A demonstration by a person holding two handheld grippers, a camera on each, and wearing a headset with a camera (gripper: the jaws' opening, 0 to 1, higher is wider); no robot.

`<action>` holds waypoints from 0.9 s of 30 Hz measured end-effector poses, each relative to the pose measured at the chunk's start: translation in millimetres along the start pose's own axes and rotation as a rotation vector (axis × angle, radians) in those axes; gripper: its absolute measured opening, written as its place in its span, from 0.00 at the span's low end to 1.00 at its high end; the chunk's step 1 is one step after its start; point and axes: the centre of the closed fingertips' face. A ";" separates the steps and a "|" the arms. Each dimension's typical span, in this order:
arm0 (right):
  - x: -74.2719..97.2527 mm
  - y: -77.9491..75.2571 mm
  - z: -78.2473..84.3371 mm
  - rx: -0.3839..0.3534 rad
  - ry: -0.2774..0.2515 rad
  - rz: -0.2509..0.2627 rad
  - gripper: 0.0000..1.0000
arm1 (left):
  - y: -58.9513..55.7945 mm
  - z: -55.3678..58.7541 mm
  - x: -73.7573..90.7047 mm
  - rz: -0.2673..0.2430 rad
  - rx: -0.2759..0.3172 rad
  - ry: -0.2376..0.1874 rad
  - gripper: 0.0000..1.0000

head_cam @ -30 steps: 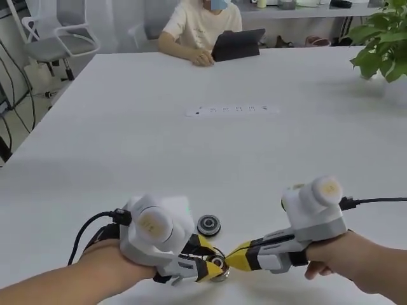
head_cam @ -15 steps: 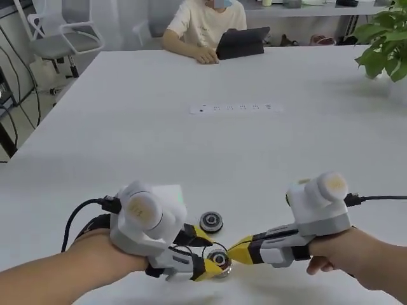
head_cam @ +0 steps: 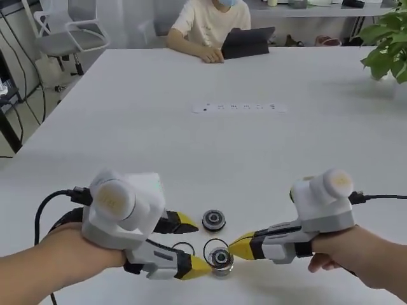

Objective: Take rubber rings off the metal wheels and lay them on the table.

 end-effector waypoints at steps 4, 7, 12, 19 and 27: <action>1.0 1.5 -5.3 0.001 -0.013 -0.004 0.00 | 0.1 0.8 10.3 -0.013 0.012 -0.014 0.44; 1.4 1.9 -8.1 0.002 -0.018 -0.006 0.00 | -1.2 2.6 16.5 -0.017 0.022 -0.022 0.49; 1.4 3.1 -14.0 0.004 -0.027 -0.008 0.00 | 0.6 6.5 26.3 -0.046 0.034 -0.038 0.57; -6.2 7.7 -23.4 0.022 -0.017 -0.022 0.00 | 4.2 10.8 38.4 -0.077 0.056 -0.055 0.64; -18.7 12.5 -29.7 0.030 -0.014 -0.040 0.00 | 10.0 19.1 51.3 -0.108 0.100 -0.065 0.70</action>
Point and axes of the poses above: the centre of the closed fingertips' face, and the gripper's own axes: x roughly backward along the fingers, y roughly to its left, z roughly out of its underside, and after that the axes turned 5 degrees about y, right-handed
